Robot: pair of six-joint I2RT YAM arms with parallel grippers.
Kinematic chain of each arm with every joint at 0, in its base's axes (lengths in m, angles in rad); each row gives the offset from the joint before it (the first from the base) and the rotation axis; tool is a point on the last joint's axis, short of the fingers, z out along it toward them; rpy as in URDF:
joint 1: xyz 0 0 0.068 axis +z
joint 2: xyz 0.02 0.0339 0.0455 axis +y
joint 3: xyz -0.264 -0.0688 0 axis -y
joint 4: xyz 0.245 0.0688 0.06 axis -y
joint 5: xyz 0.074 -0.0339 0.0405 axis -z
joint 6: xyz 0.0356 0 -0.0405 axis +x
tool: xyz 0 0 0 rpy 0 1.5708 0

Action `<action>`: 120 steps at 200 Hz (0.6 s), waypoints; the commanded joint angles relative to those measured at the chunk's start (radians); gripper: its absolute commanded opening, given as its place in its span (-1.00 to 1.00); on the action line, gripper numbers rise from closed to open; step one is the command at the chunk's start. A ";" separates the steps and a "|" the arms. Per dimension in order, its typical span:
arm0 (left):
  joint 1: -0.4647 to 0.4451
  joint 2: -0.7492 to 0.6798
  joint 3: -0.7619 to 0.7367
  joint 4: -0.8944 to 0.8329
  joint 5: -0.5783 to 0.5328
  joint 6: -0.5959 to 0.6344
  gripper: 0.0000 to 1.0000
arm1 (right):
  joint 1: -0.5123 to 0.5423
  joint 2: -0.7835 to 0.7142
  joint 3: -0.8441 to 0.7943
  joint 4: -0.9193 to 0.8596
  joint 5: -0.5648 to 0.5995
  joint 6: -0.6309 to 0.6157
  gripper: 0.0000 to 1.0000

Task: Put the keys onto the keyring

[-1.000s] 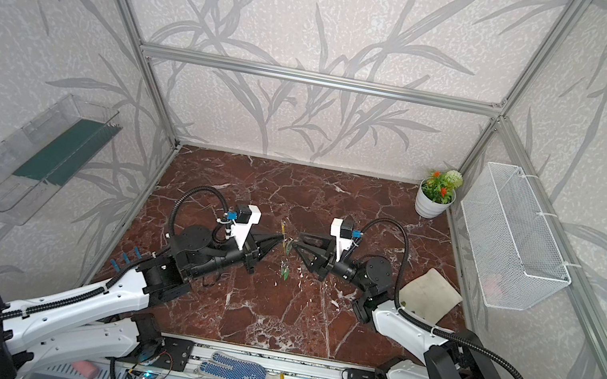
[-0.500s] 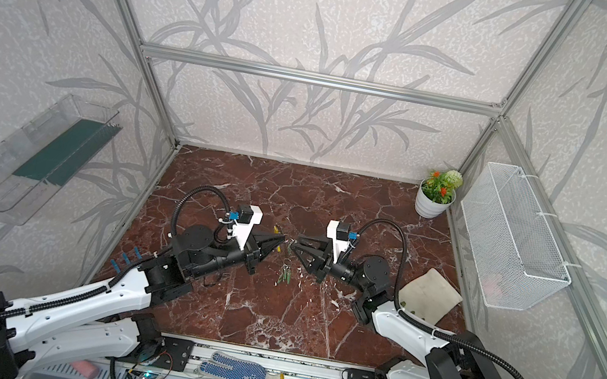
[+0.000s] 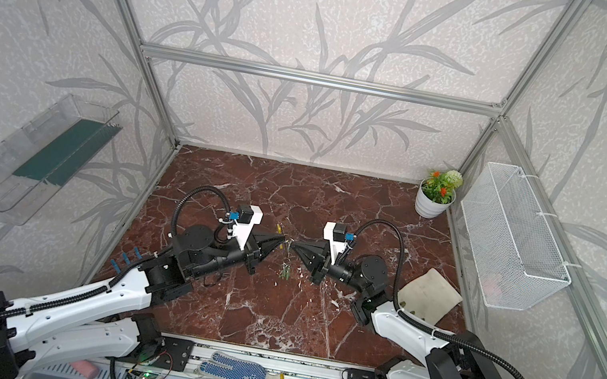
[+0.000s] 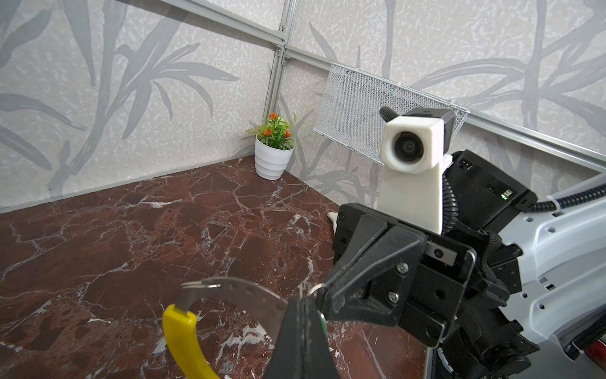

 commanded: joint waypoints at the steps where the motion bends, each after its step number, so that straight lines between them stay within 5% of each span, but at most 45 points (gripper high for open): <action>1: 0.004 -0.010 0.002 0.109 -0.041 -0.032 -1.00 | 0.016 0.003 0.022 0.022 -0.028 -0.014 -1.00; 78: 0.002 0.050 -0.020 0.263 -0.008 -0.095 -1.00 | 0.046 0.019 0.038 -0.013 -0.043 -0.043 -1.00; 120: 0.003 0.035 -0.042 0.267 -0.037 -0.084 -1.00 | 0.043 -0.037 0.020 -0.066 0.031 -0.066 -0.72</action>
